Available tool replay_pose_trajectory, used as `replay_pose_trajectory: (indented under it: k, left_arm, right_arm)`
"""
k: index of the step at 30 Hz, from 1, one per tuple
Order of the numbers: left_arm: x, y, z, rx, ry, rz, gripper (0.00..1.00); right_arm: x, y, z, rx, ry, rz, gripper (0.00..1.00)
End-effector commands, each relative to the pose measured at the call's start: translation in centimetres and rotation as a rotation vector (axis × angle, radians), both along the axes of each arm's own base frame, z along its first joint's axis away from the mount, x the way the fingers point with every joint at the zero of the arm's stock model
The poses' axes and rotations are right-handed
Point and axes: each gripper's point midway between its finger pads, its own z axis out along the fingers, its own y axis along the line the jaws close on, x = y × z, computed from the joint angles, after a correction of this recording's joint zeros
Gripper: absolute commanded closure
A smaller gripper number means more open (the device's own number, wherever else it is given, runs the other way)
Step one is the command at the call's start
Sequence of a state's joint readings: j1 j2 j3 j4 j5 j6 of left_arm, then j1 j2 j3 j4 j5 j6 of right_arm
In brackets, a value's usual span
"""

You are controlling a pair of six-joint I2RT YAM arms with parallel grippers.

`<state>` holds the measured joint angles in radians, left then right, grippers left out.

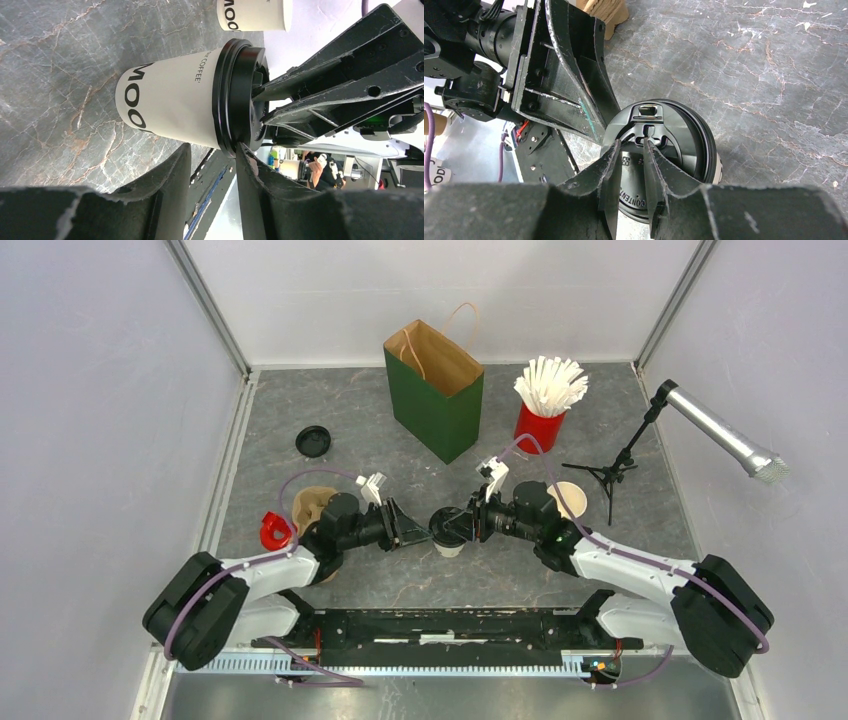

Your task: Pack the takeout coffee

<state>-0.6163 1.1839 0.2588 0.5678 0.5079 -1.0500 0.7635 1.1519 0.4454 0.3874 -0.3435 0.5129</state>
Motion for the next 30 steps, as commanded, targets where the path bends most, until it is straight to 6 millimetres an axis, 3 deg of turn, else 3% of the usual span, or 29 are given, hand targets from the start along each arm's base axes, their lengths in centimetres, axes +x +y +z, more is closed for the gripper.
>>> replay_pose_trajectory:
  k: [1,4,10,17,21,23,25,27,30]
  left_arm:
    - [0.3,-0.2,0.4,-0.037,-0.01,0.013,0.56]
    - [0.7,0.5,-0.9,0.032,0.01,0.051,0.61]
    - [1.1,3.6,-5.3,0.279,0.099,0.169,0.72]
    - [-0.5,5.7,-9.3,0.47,0.165,0.188,0.76]
    - [-1.6,6.1,-11.2,0.544,0.196,0.172,0.77]
    - [-1.8,5.2,-10.8,0.519,0.183,0.148,0.78]
    - [-1.5,4.0,-9.1,0.48,0.143,0.127,0.77]
    - [-0.7,2.7,-6.2,0.424,0.09,0.098,0.72]
    - [0.8,0.7,-0.1,0.304,-0.023,0.083,0.65]
  right_arm:
    - [-1.9,-1.6,-4.8,-0.117,0.124,0.005,0.71]
    - [-1.9,-1.7,-5.0,-0.121,0.128,0.004,0.71]
    - [-2.6,-2.4,-6.9,-0.151,0.158,0.001,0.71]
    - [-4.3,-3.9,-10.1,-0.18,0.219,-0.007,0.71]
    - [-4.5,-4.2,-10.6,-0.188,0.228,-0.016,0.72]
    - [-4.5,-4.2,-10.6,-0.189,0.229,-0.016,0.72]
    - [-4.3,-4.0,-10.2,-0.182,0.223,-0.014,0.72]
    - [-3.7,-3.2,-9.0,-0.163,0.209,-0.004,0.72]
    - [-1.9,-1.3,-5.3,-0.119,0.153,0.009,0.7]
